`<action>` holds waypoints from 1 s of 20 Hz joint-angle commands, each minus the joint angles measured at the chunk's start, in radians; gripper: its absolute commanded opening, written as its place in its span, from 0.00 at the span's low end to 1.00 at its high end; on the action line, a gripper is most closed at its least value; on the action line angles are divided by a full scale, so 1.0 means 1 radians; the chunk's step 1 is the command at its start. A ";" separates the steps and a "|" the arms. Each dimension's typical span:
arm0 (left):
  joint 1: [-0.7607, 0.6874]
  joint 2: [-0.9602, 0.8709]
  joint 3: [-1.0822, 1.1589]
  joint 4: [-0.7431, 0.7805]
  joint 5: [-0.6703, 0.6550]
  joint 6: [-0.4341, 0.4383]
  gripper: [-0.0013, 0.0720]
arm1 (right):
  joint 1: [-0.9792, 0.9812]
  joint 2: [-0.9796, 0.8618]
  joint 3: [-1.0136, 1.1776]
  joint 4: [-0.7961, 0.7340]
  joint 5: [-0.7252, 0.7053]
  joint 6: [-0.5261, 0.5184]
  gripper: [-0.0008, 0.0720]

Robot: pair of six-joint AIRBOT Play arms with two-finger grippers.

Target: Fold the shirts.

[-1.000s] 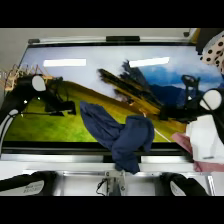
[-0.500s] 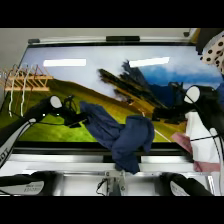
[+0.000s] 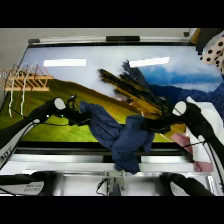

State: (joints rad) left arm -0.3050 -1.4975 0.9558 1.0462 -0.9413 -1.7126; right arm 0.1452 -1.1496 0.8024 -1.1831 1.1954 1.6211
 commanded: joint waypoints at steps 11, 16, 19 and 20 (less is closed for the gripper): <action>0.039 0.185 0.084 0.177 -0.039 0.043 0.06 | 0.086 0.065 0.117 0.005 -0.126 -0.068 0.11; 0.063 0.550 0.459 0.394 -0.083 0.026 0.06 | 0.087 0.344 0.467 -0.090 -0.255 -0.142 0.11; 0.030 0.737 0.627 0.394 0.087 -0.085 0.06 | 0.087 0.457 0.561 0.037 -0.380 -0.080 0.11; 0.019 0.793 0.658 0.395 0.146 -0.084 0.06 | 0.087 0.487 0.581 0.074 -0.389 -0.080 0.11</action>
State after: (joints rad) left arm -0.2665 -0.8715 1.4723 1.4010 -0.9356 -1.7348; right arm 0.2310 -0.7673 1.2846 -1.1950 0.9054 1.5246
